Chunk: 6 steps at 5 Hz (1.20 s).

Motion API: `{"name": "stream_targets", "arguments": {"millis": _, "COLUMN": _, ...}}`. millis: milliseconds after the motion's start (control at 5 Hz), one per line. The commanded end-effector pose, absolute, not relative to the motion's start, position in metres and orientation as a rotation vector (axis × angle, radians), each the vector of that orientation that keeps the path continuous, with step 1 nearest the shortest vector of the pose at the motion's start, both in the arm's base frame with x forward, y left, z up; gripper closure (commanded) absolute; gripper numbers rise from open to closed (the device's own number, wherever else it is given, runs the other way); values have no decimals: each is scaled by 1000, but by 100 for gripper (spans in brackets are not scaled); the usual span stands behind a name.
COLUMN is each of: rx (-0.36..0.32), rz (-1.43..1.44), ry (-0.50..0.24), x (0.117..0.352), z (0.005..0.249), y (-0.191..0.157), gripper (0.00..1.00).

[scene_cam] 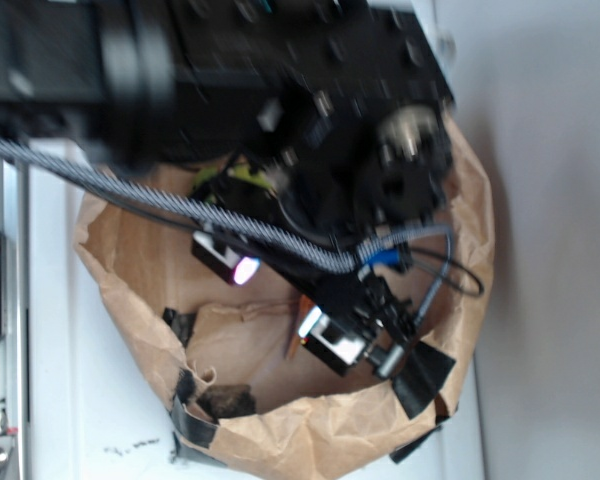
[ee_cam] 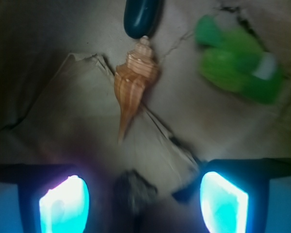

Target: Grab the rock.

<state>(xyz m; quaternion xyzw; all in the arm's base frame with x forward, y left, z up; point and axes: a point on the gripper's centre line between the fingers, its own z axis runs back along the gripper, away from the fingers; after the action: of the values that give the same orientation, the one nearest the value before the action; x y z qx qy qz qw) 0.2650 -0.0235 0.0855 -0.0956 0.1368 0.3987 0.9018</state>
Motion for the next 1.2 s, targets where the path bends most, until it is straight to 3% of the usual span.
{"name": "stream_targets", "arguments": {"millis": 0, "rx": -159, "rz": 742, "ry": 287, "x": 263, "z": 44, "y": -44, "gripper": 0}}
{"name": "stream_targets", "arguments": {"millis": 200, "rx": -180, "rz": 662, "ry": 295, "x": 257, "z": 30, "y": -50, "gripper": 0}}
{"name": "stream_targets", "arguments": {"millis": 400, "rx": -273, "rz": 562, "ry": 347, "x": 268, "z": 38, "y": -52, "gripper": 0}}
{"name": "stream_targets", "arguments": {"millis": 1000, "rx": -273, "rz": 562, "ry": 347, "x": 268, "z": 38, "y": -52, "gripper": 0}}
